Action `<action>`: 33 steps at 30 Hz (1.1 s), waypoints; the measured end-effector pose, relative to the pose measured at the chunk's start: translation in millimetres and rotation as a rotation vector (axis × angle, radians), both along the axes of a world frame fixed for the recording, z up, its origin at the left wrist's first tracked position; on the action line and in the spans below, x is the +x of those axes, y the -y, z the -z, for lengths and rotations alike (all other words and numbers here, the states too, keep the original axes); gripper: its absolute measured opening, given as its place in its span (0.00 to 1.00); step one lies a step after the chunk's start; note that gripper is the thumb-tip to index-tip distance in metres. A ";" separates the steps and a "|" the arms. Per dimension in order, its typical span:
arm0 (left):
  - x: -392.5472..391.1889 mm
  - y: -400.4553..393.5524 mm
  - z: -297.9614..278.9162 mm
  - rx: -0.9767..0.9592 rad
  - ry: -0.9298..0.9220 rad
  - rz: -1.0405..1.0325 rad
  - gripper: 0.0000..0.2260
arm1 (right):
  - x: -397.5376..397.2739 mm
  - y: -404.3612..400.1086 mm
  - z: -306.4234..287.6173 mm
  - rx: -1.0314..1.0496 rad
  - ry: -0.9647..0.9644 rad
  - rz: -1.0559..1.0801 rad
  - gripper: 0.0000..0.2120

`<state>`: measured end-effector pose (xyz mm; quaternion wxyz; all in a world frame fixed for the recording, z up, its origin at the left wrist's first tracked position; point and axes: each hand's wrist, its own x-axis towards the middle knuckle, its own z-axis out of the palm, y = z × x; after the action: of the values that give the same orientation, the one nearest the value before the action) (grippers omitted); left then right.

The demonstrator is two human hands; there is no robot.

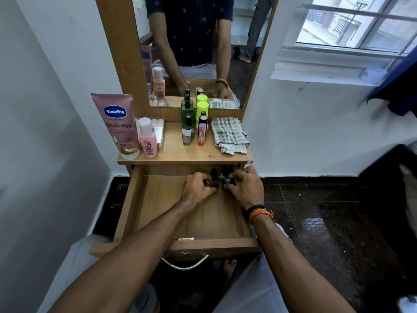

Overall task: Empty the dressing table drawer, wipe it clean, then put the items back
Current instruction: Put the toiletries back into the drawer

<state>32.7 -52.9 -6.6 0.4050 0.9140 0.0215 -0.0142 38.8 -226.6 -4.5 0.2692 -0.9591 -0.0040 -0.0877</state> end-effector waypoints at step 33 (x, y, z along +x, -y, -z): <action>-3.7 9.9 -6.1 -0.014 -0.014 -0.075 0.10 | -6.0 -2.0 -2.2 -0.018 0.017 0.013 0.20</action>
<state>29.0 -62.8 -0.5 0.4113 0.9096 0.0585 -0.0054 32.8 -224.6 -2.3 0.2601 -0.9606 -0.0009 -0.0974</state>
